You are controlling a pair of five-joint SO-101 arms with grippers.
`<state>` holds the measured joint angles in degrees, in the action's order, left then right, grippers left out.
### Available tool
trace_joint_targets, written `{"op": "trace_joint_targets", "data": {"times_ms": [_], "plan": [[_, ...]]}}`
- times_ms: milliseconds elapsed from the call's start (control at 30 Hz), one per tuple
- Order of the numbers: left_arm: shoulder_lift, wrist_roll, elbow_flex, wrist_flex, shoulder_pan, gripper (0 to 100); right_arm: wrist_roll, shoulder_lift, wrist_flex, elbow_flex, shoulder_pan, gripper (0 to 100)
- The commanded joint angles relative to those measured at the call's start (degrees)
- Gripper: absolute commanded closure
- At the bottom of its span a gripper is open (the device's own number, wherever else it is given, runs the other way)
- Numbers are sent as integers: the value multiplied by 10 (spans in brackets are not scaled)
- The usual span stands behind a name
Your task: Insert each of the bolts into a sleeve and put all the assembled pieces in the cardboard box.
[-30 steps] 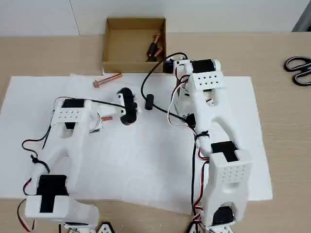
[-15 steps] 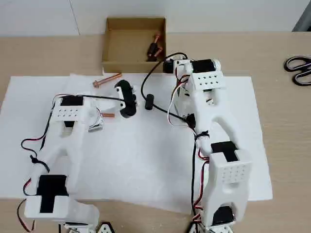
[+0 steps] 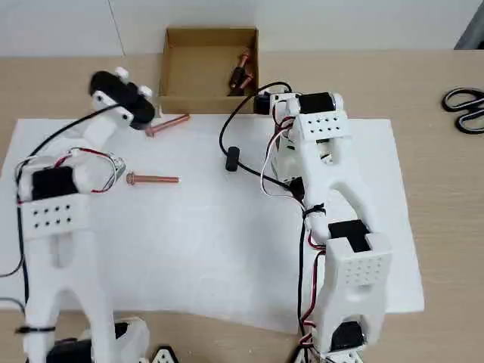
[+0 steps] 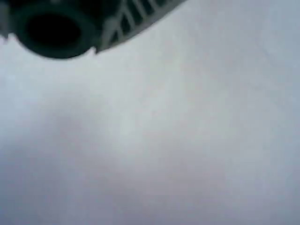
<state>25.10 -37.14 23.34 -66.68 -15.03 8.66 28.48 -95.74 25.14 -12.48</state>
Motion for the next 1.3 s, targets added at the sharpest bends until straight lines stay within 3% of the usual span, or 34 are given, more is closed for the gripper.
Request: {"op": "trace_joint_targets", "data": {"times_ms": [0,200,333,667,933,1133,1267], "plan": [[38,127,-54,-103,-4,826,3,-43,-3,3,1,995],[37,327,-134,-176,-2,825,2,-44,-3,3,0,995],[24,414,-171,-191,1,821,-4,-44,-4,3,0,995],[-237,614,-377,-338,2,716,-12,-44,-6,3,0,995],[-338,652,-379,-324,58,717,-12,-44,-6,3,0,995],[-440,809,-382,-283,72,718,-12,-44,-6,3,1,995],[-502,848,-385,-254,64,718,-12,-44,-6,3,1,995]]}}
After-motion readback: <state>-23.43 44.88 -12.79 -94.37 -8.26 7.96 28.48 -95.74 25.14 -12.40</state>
